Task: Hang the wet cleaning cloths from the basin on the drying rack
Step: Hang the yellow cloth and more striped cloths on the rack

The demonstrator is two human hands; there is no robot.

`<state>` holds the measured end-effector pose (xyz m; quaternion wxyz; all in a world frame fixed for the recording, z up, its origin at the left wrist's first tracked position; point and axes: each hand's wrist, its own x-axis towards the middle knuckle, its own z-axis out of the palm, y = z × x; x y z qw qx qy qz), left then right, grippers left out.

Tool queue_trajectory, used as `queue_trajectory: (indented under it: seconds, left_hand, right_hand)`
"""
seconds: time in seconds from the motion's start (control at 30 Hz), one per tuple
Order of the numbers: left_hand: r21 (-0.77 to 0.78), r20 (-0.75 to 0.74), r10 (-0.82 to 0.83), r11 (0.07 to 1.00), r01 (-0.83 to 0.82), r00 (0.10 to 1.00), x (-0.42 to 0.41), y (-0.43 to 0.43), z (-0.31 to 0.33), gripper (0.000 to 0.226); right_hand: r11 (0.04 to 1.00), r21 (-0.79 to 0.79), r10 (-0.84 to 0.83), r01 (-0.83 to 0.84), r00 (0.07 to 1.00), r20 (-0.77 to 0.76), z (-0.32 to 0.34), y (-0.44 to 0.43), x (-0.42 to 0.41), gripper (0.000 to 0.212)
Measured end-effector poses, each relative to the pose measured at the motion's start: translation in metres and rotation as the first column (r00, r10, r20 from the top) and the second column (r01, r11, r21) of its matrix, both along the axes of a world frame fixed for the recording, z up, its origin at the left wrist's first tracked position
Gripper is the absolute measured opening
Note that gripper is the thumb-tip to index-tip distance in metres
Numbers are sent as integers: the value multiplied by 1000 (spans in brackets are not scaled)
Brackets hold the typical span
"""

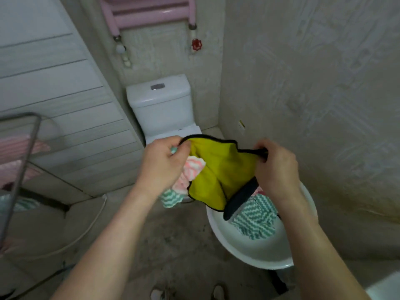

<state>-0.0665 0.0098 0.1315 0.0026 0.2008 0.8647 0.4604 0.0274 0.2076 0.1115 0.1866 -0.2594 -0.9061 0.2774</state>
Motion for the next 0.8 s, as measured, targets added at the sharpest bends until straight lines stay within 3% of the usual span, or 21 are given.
queue_trajectory:
  seconds: [0.07, 0.13, 0.23, 0.3, 0.33, 0.4, 0.5, 0.57, 0.6, 0.67, 0.73, 0.8]
  left_hand:
    - [176, 155, 38, 982, -66, 987, -9, -21, 14, 39]
    - [281, 272, 54, 950, -133, 961, -13, -44, 20, 37]
    - [329, 297, 28, 936, -130, 954, -13, -60, 21, 45]
    - [361, 262, 57, 920, -153, 963, -16, -76, 24, 44]
    - [365, 240, 88, 915, -174, 967, -19, -84, 25, 43]
    - [349, 196, 173, 908, -234, 965, -29, -112, 26, 40]
    - [352, 208, 339, 849, -394, 917, -41, -148, 11, 29]
    - [320, 263, 445, 797, -512, 856, -43, -167, -3, 25]
    - [292, 278, 482, 782, -551, 831, -43, -176, -9, 27]
    - [227, 336, 521, 764, -604, 785, -44, -194, -23, 23]
    - [190, 422, 526, 745, -639, 738, -44, -213, -28, 15]
    - [201, 484, 490, 744, -638, 725, -42, -232, -26, 9]
  right_hand:
    - [981, -189, -62, 49, 996, -63, 0, 0, -6, 29]
    - [902, -431, -81, 24, 990, -116, 1, -10, -17, 32]
    - [561, -825, -152, -66, 972, -181, 11, -27, -27, 40]
    - [346, -922, -79, -171, 975, -210, 20, -38, -33, 44]
    - [307, -928, -16, -211, 974, -227, 25, -42, -37, 48]
    - [301, -908, 124, -292, 956, -266, 37, -57, -47, 44]
    - [411, -836, 321, -364, 916, -241, 56, -73, -53, 12]
    - [579, -697, 544, -423, 837, -57, 69, -85, -57, 16]
    - [640, -589, 663, -493, 742, 101, 73, -95, -61, 19]
    - [664, -431, 747, -612, 579, 328, 75, -120, -72, 19]
    - [661, -357, 750, -660, 595, 290, 74, -151, -86, 12]
    - [619, -405, 769, -673, 625, 136, 70, -180, -99, 17]
